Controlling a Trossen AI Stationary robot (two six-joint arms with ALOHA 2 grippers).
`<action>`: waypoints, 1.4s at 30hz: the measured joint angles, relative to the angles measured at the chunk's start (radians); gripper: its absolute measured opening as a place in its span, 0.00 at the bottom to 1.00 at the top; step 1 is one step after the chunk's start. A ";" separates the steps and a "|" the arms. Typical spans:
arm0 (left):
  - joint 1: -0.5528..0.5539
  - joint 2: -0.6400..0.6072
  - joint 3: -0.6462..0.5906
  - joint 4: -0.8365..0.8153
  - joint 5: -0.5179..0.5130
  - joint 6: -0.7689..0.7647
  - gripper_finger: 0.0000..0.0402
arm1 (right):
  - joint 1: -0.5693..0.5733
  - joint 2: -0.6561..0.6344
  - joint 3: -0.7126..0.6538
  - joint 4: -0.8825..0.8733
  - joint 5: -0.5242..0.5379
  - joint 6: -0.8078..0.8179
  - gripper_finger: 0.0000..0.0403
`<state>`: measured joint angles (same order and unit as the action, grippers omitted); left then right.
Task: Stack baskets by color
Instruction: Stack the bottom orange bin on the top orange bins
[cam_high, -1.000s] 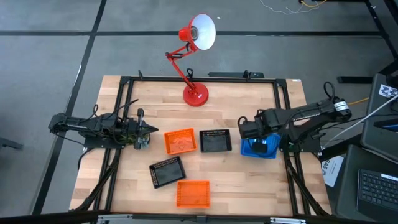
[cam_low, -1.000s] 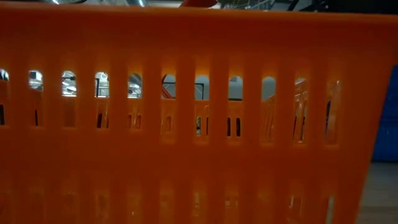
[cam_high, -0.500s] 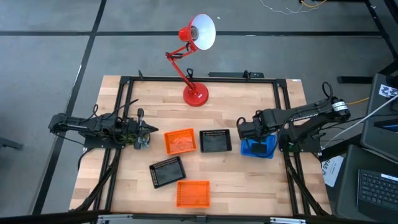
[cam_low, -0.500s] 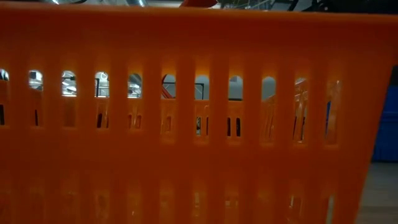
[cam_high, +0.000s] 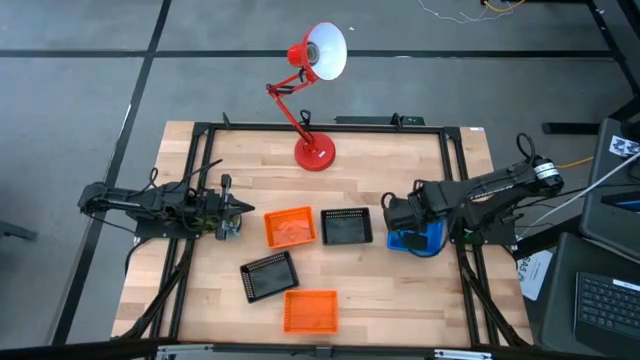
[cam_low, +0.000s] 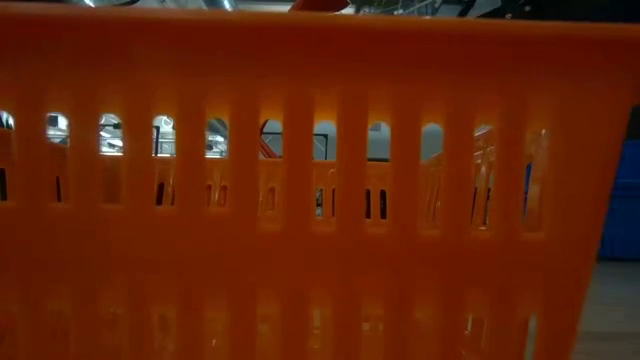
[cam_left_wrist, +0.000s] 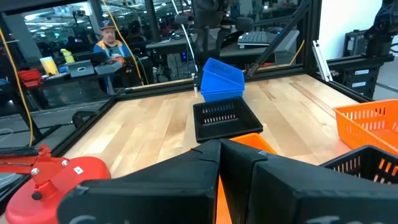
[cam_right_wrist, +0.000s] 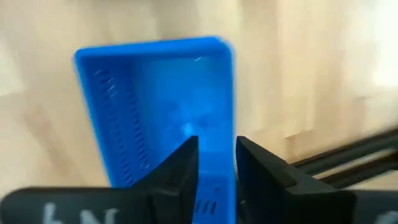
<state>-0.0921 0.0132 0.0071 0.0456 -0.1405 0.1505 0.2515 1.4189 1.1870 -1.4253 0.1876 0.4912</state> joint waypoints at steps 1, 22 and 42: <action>0.000 0.000 0.000 0.000 0.000 0.000 0.00 | 0.023 0.000 0.000 -0.001 0.050 0.025 0.25; 0.000 0.000 0.000 0.000 0.000 0.017 0.00 | 0.190 0.113 -0.183 -0.076 0.300 0.367 0.06; 0.000 0.000 0.000 0.000 0.000 0.016 0.00 | 0.189 0.116 0.112 0.328 0.122 0.066 0.06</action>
<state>-0.0921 0.0131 0.0071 0.0456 -0.1406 0.1665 0.4402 1.5349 1.2986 -1.0971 0.3099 0.5569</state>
